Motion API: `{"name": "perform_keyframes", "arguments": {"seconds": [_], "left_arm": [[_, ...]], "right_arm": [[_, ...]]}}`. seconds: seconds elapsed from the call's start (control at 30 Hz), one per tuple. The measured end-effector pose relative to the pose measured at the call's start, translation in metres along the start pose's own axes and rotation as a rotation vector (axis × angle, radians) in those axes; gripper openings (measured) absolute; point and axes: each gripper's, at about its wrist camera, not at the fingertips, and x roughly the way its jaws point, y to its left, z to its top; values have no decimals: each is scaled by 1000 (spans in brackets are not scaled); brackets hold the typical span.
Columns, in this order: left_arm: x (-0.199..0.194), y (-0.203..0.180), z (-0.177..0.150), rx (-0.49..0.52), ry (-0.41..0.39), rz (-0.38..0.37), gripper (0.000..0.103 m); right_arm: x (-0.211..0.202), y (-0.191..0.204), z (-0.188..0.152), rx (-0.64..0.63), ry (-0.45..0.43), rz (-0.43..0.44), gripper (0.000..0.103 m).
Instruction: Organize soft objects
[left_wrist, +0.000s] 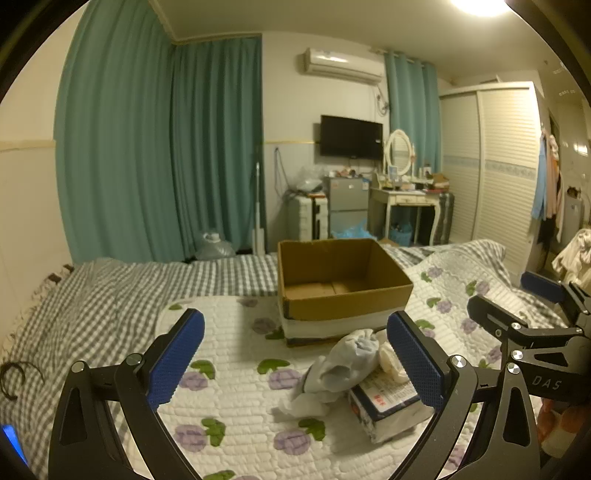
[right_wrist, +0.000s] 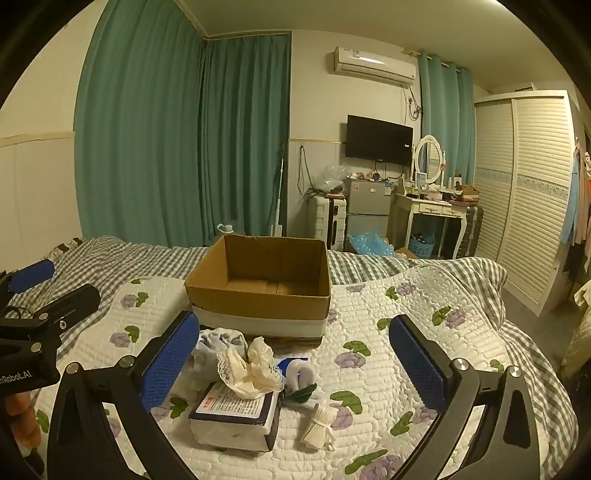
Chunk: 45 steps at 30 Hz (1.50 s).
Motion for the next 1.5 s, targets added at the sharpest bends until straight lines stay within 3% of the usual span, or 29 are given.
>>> {"name": "perform_keyframes", "arguments": {"seconds": [1.5], "left_arm": [[1,2,-3,-5,10,-3,101]], "right_arm": [[2,2,-1,3,13,12,103]]}}
